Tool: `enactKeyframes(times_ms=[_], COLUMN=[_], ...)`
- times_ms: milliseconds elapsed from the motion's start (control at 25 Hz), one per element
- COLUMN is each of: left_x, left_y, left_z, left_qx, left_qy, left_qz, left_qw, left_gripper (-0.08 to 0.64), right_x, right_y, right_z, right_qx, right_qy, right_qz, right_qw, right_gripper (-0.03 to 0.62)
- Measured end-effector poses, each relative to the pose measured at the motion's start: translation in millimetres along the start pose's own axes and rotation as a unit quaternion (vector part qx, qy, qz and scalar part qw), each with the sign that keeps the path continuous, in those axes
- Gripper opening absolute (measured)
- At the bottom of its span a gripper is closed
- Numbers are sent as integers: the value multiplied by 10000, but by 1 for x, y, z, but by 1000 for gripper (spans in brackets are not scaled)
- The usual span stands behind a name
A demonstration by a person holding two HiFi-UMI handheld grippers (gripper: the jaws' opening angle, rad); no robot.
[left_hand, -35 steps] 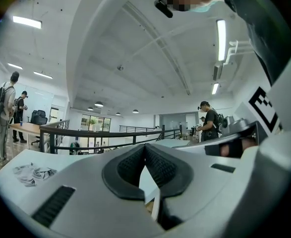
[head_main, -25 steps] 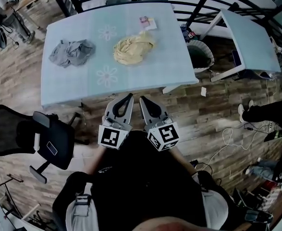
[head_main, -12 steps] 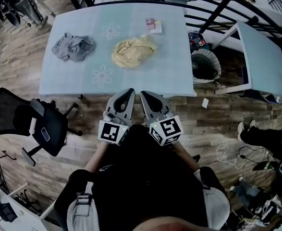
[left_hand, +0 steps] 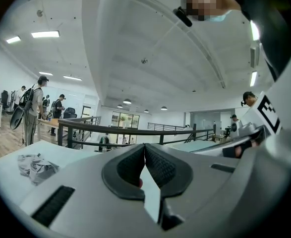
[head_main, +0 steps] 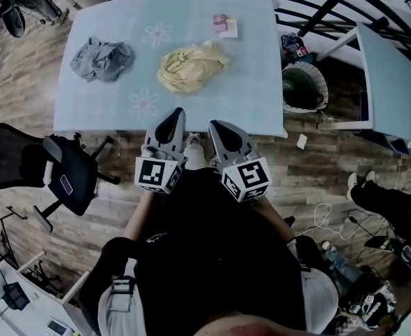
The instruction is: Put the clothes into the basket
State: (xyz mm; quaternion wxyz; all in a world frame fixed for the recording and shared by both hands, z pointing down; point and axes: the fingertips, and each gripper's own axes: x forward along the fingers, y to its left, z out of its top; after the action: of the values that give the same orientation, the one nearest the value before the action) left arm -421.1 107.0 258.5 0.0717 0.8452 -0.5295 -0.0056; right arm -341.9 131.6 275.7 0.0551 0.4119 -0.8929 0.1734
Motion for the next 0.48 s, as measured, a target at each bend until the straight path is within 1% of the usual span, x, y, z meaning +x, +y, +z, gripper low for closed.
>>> enactKeyframes(times_ms=[160, 320, 480], left_x=[34, 71, 110], left_y=[29, 61, 90], left_z=[-4, -18, -25], left_qx=[210, 421, 545], left_qy=[77, 332, 440], left_qz=[-49, -355, -499], left_qw=[9997, 9979, 9963], left_gripper=[14, 15, 17], right_x=[25, 41, 63], right_y=[-19, -32, -57], right_z=[4, 17, 22], right_qx=[-32, -11, 98], right_qy=[110, 184, 292], right_qz=[-274, -577, -975], right_qw=[9996, 9982, 9948], right_gripper=[9, 9, 9])
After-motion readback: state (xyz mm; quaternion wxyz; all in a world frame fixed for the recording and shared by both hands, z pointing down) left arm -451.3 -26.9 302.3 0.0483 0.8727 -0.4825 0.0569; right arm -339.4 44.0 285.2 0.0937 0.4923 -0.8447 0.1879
